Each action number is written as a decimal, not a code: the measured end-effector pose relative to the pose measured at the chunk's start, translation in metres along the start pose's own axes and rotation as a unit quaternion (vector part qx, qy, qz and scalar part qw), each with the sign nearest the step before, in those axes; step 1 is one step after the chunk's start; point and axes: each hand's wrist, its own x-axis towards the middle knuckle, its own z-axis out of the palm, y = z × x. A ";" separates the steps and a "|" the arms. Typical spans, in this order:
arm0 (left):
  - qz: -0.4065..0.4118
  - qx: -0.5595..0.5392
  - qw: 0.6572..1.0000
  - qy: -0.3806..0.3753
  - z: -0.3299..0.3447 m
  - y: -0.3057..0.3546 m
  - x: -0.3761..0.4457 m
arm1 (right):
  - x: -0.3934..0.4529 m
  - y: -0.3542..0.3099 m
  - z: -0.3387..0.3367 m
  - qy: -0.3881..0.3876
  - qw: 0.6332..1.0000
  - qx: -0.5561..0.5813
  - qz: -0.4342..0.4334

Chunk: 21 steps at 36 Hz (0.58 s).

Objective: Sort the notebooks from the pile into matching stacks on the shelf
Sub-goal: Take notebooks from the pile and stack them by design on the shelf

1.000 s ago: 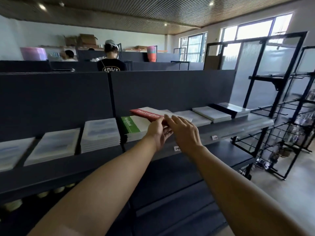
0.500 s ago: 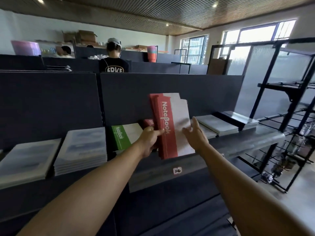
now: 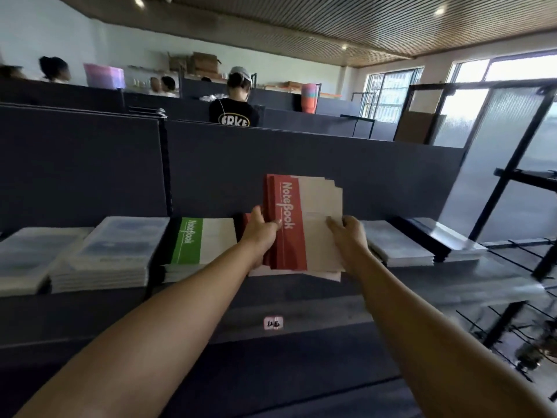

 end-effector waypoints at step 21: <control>-0.074 0.292 0.948 0.104 -0.008 -0.029 0.074 | 0.052 0.017 0.056 -0.101 0.963 -0.250 -0.001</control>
